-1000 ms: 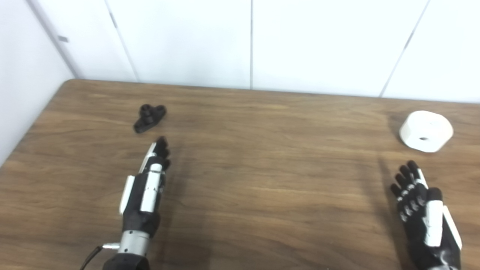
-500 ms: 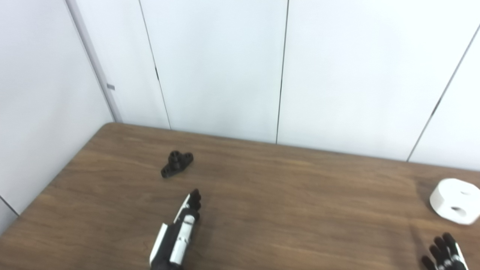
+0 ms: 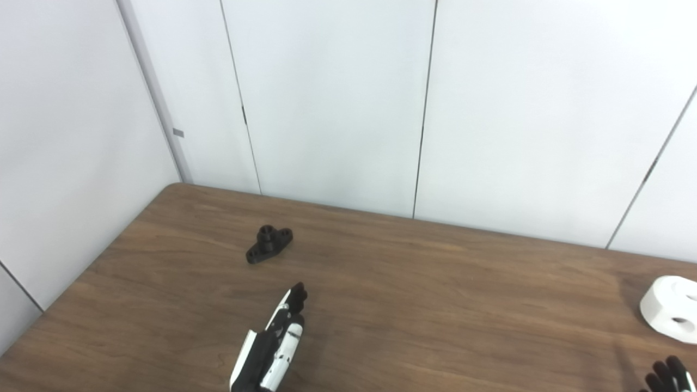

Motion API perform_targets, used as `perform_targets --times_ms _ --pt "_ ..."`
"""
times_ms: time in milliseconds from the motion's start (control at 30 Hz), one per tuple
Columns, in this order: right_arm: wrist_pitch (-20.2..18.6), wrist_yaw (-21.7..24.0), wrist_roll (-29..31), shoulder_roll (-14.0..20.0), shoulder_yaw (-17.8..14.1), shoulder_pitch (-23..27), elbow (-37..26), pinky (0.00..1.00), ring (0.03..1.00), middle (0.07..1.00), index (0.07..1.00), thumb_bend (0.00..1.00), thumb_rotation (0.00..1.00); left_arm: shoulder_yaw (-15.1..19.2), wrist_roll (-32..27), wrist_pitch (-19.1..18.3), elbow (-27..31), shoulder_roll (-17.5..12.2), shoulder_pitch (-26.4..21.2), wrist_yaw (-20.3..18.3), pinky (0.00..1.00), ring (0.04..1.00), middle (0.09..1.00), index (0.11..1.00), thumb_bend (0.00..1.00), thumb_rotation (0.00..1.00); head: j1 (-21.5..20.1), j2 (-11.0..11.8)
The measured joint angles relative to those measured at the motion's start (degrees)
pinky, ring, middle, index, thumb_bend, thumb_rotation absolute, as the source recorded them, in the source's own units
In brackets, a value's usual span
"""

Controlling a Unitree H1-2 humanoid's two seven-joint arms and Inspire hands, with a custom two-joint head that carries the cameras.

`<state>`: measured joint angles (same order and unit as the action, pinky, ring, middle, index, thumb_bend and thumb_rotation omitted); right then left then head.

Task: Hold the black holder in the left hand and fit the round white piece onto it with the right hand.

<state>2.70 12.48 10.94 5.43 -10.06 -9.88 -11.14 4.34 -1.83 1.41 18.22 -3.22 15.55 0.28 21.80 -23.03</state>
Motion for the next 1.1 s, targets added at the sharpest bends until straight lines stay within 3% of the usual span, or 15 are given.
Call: perform_targets --times_ms 133,233,300,433,533,633,700,800,933,1100 --pt "0.05 0.0 -0.08 0.1 0.06 0.06 0.1 1.0 1.0 1.0 1.0 0.66 1.0 0.12 3.68 -0.07 0.34 0.01 0.04 0.79 0.98 0.983 0.966 0.96 0.53 0.33 -0.27 -0.18" --pt "0.24 0.0 -0.03 0.34 0.13 0.08 0.27 1.0 1.0 1.0 1.0 0.65 1.0 0.78 7.39 -0.07 1.87 -0.03 0.12 1.87 0.88 0.929 0.918 0.919 0.7 0.19 -0.79 -0.18" --pt "0.27 0.0 -0.03 0.64 0.18 0.07 0.34 1.0 1.0 0.998 0.991 0.64 1.0 1.54 10.47 -0.03 3.26 -0.22 0.1 2.54 0.86 0.908 0.9 0.892 0.81 0.2 -0.88 -0.09" --pt "0.4 -0.01 -0.03 0.95 0.19 0.04 0.46 1.0 1.0 0.983 0.974 0.64 1.0 2.88 16.35 -1.34 4.85 -0.77 -0.15 3.33 0.92 0.916 0.897 0.878 0.85 0.13 -1.41 0.0" --pt "1.11 -0.01 -0.2 1.04 0.3 -0.05 0.54 1.0 0.998 0.972 0.966 0.67 1.0 3.77 18.83 -2.95 5.3 -1.17 -0.71 3.02 0.85 0.884 0.895 0.876 0.88 0.06 -1.85 -0.09" --pt "1.19 -0.02 -0.39 1.34 0.3 -0.35 0.55 1.0 0.996 0.974 0.961 0.65 1.0 5.0 23.14 -4.17 6.73 -1.88 -1.53 2.86 0.7 0.798 0.849 0.854 0.89 0.08 -2.11 -0.35" --pt "1.19 -0.02 -0.42 1.41 0.23 -0.48 0.58 1.0 0.998 0.976 0.962 0.66 1.0 6.06 26.4 -4.55 6.75 -2.44 -2.38 3.06 0.72 0.819 0.86 0.851 0.87 0.11 -1.94 -0.44" --pt "1.19 -0.03 -0.43 1.6 0.17 -0.5 0.88 1.0 0.999 0.978 0.966 0.66 1.0 6.72 30.81 -5.33 6.59 -4.84 -3.17 3.35 0.76 0.856 0.883 0.87 0.81 0.22 -1.85 -0.44" --pt "1.25 -0.02 -0.74 1.96 0.14 -0.79 1.15 1.0 0.998 0.984 0.975 0.6 1.0 8.49 35.76 -9.26 5.35 -7.47 -5.91 3.91 0.77 0.875 0.89 0.877 0.79 0.3 -1.76 -0.7" --pt "2.12 -0.03 -1.12 1.95 0.46 -0.76 1.17 1.0 0.998 0.987 0.985 0.55 1.0 8.67 38.64 -11.5 1.58 -10.15 -9.54 4.15 0.77 0.889 0.883 0.873 0.8 0.33 -2.02 -0.97"
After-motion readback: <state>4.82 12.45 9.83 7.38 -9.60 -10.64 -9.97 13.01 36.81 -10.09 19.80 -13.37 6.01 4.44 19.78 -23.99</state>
